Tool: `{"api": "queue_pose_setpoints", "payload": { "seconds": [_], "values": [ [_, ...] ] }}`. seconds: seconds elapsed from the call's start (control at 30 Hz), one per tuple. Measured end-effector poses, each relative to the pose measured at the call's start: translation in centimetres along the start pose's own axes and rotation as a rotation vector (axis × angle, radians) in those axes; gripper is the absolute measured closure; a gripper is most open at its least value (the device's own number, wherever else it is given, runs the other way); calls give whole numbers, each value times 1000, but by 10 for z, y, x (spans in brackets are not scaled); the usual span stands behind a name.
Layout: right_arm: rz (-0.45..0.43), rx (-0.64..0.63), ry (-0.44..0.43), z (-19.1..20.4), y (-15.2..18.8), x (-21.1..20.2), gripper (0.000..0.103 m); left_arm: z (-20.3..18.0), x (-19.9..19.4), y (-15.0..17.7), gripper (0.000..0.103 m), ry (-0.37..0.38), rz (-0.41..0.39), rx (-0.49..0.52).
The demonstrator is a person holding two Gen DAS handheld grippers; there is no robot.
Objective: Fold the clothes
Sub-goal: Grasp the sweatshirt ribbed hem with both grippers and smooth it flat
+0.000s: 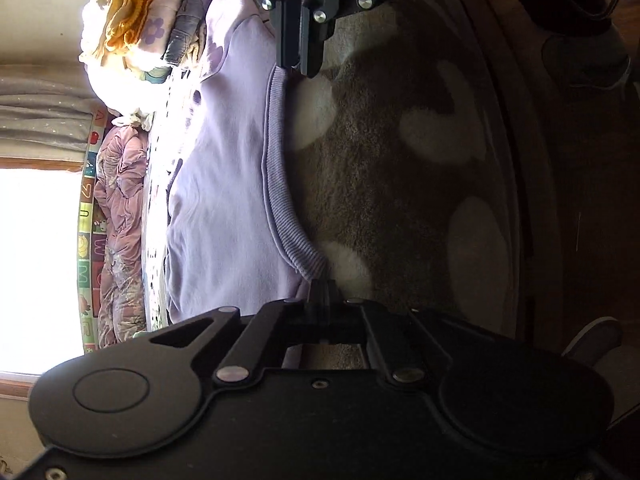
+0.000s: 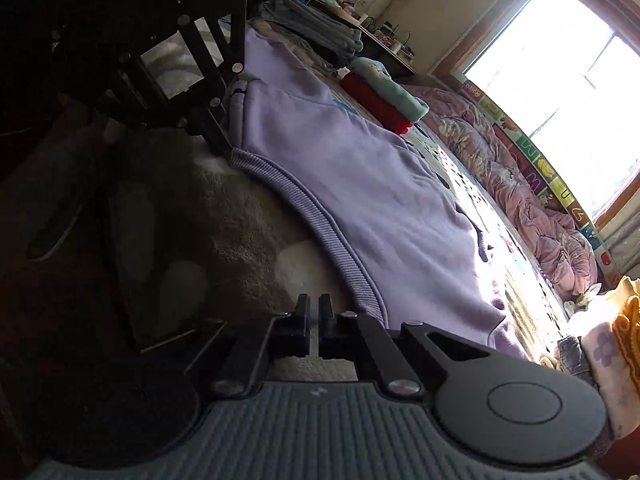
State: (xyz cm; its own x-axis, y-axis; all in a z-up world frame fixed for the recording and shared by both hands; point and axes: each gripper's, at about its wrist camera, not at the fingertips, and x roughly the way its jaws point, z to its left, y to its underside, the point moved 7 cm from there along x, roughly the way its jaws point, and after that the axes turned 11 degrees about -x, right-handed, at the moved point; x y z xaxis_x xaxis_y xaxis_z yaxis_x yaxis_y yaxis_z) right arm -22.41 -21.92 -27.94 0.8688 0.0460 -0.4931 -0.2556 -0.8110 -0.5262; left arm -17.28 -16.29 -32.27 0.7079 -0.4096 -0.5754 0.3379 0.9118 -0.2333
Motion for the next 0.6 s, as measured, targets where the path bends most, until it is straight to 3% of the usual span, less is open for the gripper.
{"api": "queue_pose_setpoints", "payload": {
  "seconds": [0.03,0.07,0.1,0.13,0.2,0.4,0.47,0.5,0.53,0.6],
  "values": [
    [5,-17,22,-1,1,-1,63,1,-2,-3,95,-20,-9,-17],
    [22,-48,51,-2,5,0,53,3,-5,-5,87,-39,-19,-34],
    [38,-80,60,-2,11,2,47,4,-7,-8,61,-59,-28,-51],
    [50,-98,76,-3,15,4,47,5,-7,-10,51,-70,-35,-57],
    [74,-138,118,-5,23,10,47,6,-6,-13,51,-89,-48,-64],
    [49,-210,128,1,28,33,52,-1,16,-4,52,-111,-27,61],
    [49,-190,117,-2,27,41,60,4,19,0,66,-112,-10,75],
    [56,-160,99,-6,27,43,69,7,22,5,88,-107,19,78],
    [64,-126,77,-9,27,46,88,9,22,7,93,-98,21,76],
    [70,-72,43,-14,25,45,91,12,20,11,95,-80,13,68]
  ]
}}
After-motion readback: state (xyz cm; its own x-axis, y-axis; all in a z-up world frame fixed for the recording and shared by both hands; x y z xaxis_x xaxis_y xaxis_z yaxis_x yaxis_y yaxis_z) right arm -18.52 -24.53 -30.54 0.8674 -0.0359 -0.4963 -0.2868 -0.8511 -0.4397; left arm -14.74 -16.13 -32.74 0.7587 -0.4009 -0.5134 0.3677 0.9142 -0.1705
